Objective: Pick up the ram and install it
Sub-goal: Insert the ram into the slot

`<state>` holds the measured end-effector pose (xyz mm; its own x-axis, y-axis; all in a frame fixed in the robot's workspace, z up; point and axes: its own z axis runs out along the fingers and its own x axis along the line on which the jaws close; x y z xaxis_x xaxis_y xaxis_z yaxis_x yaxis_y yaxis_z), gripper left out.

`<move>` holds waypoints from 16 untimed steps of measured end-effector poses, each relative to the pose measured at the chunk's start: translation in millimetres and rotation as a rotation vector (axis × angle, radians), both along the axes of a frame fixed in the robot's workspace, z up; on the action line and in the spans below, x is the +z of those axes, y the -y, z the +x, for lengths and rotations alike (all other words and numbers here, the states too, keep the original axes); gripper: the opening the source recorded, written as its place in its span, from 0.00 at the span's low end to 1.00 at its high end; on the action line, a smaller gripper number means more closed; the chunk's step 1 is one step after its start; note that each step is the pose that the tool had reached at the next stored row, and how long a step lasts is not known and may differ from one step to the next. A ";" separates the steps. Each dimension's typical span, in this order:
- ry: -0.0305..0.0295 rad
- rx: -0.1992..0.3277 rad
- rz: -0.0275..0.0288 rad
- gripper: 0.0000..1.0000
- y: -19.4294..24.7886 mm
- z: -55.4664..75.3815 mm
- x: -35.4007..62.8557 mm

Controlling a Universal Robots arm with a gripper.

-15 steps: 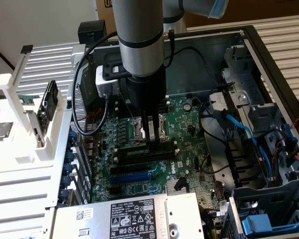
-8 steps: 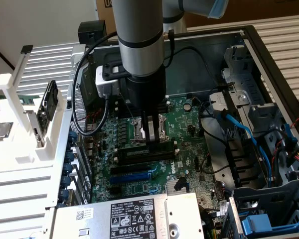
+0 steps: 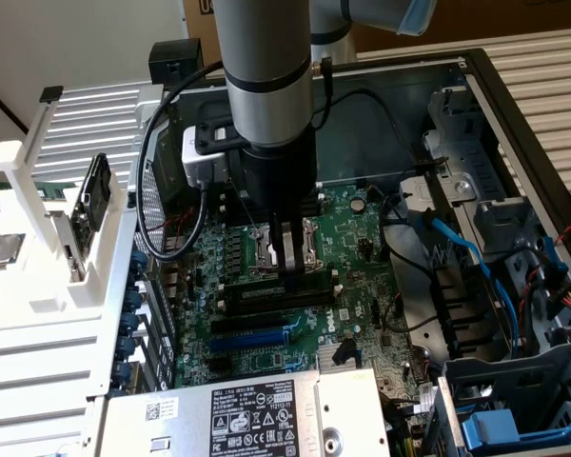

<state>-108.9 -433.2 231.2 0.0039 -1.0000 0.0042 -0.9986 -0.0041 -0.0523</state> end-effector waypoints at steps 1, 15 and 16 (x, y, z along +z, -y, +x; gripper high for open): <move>0.0001 0.000 0.0001 0.13 0.5 0.0 -0.1; -0.0001 0.000 -0.0019 0.13 0.6 0.0 -6.7; -0.0001 0.000 -0.0017 0.13 0.6 0.0 -6.8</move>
